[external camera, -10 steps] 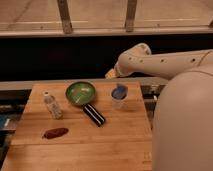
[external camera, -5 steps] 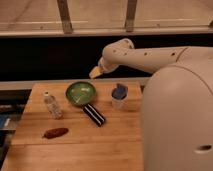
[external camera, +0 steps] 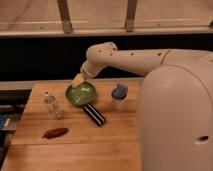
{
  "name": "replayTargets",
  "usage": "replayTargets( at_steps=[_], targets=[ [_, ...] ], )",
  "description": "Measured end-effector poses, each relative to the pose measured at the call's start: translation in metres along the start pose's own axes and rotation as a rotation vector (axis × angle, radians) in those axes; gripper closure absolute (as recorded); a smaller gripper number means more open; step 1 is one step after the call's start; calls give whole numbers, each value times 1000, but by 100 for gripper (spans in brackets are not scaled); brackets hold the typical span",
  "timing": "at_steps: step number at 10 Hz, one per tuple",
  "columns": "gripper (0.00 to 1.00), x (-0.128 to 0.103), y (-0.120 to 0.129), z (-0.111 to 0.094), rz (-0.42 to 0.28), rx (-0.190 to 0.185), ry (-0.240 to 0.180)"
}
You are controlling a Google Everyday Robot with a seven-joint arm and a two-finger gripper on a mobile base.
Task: Knock the bottle over
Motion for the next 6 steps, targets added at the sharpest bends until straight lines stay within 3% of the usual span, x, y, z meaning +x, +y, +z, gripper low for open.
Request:
replayTargets(
  at_steps=[1, 6],
  targets=[
    [20, -1, 16, 6, -28, -27, 14],
    [20, 2, 12, 5, -28, -26, 14]
  ],
)
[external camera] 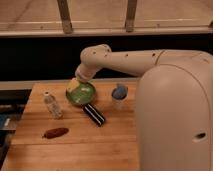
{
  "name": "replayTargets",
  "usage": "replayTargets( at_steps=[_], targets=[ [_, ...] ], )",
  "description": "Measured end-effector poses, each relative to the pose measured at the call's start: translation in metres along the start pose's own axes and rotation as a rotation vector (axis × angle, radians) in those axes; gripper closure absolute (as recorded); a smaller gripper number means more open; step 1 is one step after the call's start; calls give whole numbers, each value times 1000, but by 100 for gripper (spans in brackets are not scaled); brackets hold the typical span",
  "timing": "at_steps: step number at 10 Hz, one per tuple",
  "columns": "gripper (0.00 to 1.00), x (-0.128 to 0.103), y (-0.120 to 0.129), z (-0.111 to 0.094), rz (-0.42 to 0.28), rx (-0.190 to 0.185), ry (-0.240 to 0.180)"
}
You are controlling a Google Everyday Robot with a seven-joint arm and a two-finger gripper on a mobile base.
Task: Knock the bottle over
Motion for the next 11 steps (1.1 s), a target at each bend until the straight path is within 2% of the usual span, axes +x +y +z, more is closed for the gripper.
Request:
replayTargets(
  at_steps=[3, 7, 9, 11],
  targets=[
    [20, 7, 11, 9, -50, -31, 22],
    [20, 1, 53, 36, -140, -107, 55],
    [20, 2, 78, 56, -184, -158, 90],
    [20, 6, 90, 77, -206, -196, 129]
  ],
)
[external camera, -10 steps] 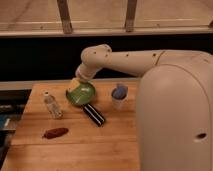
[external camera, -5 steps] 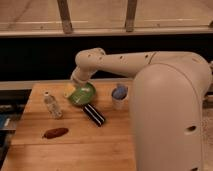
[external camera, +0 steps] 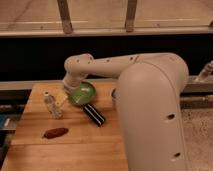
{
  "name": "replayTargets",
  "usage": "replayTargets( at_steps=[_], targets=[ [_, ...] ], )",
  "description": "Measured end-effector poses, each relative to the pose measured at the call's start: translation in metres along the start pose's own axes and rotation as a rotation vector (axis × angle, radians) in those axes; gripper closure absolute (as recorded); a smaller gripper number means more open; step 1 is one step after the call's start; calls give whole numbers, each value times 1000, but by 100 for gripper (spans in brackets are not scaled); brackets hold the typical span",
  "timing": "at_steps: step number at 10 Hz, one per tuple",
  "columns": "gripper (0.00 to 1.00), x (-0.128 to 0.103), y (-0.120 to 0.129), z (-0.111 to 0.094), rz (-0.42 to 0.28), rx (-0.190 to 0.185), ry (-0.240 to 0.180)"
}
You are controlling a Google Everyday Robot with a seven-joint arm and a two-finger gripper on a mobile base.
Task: Knock the bottle over
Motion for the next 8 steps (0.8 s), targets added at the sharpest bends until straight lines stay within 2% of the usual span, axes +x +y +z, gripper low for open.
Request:
replayTargets(
  at_steps=[2, 3, 6, 8],
  targets=[
    [20, -9, 7, 27, -24, -37, 32],
    [20, -11, 6, 32, -30, -42, 47],
    [20, -31, 3, 46, -67, -18, 99],
    [20, -46, -6, 52, -84, 19, 116]
  ],
)
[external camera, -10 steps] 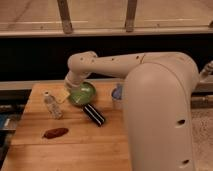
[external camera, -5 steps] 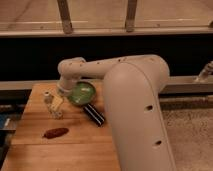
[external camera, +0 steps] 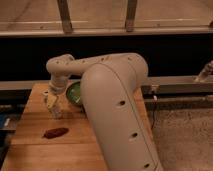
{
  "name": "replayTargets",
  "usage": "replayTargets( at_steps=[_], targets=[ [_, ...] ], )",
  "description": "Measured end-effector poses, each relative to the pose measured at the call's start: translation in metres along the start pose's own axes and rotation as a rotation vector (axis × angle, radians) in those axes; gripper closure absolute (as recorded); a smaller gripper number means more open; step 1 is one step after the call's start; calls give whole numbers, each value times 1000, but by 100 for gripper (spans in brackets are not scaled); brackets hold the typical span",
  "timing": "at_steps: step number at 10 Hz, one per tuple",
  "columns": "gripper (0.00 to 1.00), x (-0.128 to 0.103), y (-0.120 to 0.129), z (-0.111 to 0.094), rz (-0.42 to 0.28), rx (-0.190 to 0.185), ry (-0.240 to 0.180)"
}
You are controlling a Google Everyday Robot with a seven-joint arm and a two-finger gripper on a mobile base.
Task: Knock the bottle over
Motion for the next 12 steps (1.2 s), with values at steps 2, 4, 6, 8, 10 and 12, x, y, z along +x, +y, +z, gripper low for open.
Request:
replayTargets(
  at_steps=[2, 4, 6, 8, 10, 12],
  targets=[
    [20, -20, -12, 1, -16, 49, 6],
    [20, -32, -25, -4, -19, 90, 0],
    [20, -41, -36, -11, -14, 117, -19],
    [20, -46, -42, -15, -9, 129, -34],
    [20, -51, -44, -16, -6, 131, -48],
    [20, -48, -46, -18, -3, 132, -50]
  ],
)
